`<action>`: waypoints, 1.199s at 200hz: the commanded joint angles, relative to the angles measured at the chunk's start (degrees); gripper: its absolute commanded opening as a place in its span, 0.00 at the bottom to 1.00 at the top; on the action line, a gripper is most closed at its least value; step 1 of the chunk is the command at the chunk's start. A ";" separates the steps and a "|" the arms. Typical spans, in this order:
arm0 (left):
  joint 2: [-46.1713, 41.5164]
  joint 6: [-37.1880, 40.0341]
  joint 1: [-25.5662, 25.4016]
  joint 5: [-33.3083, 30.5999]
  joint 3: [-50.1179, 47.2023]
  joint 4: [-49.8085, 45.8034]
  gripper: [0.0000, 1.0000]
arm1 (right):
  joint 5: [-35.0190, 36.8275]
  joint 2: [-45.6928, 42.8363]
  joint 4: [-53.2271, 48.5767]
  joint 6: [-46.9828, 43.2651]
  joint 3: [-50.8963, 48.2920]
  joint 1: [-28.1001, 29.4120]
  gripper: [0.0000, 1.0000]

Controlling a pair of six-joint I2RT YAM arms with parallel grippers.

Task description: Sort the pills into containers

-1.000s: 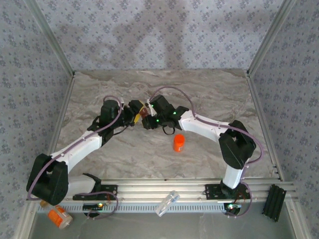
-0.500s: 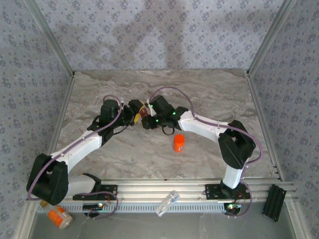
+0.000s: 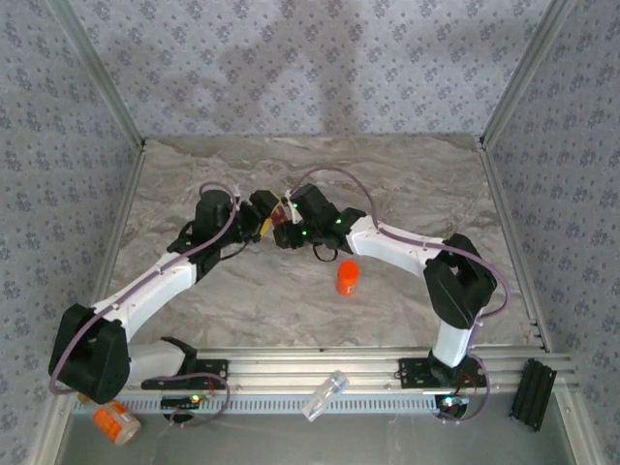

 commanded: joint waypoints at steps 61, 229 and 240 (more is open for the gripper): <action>-4.46 3.45 -0.90 -2.22 3.52 0.85 0.73 | -0.84 1.65 -3.10 -1.16 -1.58 0.57 0.29; 2.39 0.87 0.60 0.09 -2.19 3.89 0.72 | -0.62 -3.03 -2.90 -0.54 -1.96 0.58 0.29; 2.56 0.87 0.60 0.18 -2.09 4.22 0.72 | -0.75 -2.86 -2.88 -0.50 -1.94 0.67 0.29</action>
